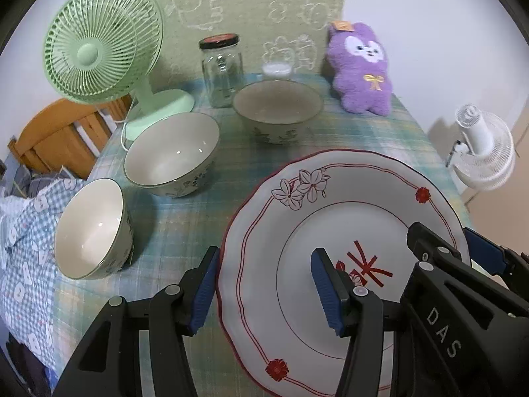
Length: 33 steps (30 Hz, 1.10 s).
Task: Organize plates and bowls
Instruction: 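Lift the three stacked plates with both grippers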
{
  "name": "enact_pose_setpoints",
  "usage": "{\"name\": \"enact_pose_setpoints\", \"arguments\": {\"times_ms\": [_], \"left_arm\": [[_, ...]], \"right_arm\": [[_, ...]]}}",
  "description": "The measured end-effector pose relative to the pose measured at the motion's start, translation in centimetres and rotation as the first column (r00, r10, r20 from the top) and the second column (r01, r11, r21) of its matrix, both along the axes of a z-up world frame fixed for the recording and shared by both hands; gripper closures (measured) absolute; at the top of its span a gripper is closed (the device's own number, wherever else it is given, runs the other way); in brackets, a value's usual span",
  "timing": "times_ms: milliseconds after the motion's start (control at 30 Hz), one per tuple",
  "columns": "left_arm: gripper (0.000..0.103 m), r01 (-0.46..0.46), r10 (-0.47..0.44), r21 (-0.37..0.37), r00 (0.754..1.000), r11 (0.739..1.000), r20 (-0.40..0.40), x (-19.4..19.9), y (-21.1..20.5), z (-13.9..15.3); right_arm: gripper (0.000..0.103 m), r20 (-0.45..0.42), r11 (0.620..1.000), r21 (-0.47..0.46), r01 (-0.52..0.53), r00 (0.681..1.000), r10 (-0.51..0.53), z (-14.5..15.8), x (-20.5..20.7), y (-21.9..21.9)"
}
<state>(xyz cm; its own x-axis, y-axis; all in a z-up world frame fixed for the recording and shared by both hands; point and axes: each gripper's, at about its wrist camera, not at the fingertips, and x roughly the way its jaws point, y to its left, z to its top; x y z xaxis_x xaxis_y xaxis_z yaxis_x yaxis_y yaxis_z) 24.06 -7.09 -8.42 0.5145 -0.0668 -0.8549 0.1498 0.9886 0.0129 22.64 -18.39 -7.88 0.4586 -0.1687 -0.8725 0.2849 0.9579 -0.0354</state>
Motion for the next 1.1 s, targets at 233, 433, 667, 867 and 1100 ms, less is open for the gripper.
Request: {"name": "enact_pose_setpoints", "arguments": {"times_ms": [233,433,667,867,1100], "left_arm": [[0.047,0.044,-0.044,0.003,0.999,0.999,0.004,-3.1,-1.3,0.6],[0.047,0.038,-0.038,0.005,0.999,0.999,-0.006,-5.5,-2.9,0.5],[0.047,0.028,-0.028,0.011,0.999,1.0,-0.027,-7.9,-5.3,-0.5],[0.047,0.026,-0.025,0.022,0.998,0.999,-0.053,-9.4,-7.1,-1.8],[0.047,0.026,-0.022,0.046,0.997,0.999,-0.074,-10.4,-8.4,-3.0]], "right_arm": [[0.048,-0.001,0.999,0.004,0.046,0.999,-0.046,0.7,-3.8,-1.3],[0.048,-0.003,0.999,0.007,0.041,0.999,-0.041,0.8,-6.6,-2.8],[0.048,-0.024,1.0,0.01,0.027,0.999,-0.027,-0.2,-8.9,-5.2],[0.048,-0.052,1.0,0.01,0.021,0.998,-0.02,-1.6,-10.3,-6.8],[0.048,-0.083,1.0,0.02,0.017,0.996,-0.015,-3.1,-11.2,-8.1]]}}
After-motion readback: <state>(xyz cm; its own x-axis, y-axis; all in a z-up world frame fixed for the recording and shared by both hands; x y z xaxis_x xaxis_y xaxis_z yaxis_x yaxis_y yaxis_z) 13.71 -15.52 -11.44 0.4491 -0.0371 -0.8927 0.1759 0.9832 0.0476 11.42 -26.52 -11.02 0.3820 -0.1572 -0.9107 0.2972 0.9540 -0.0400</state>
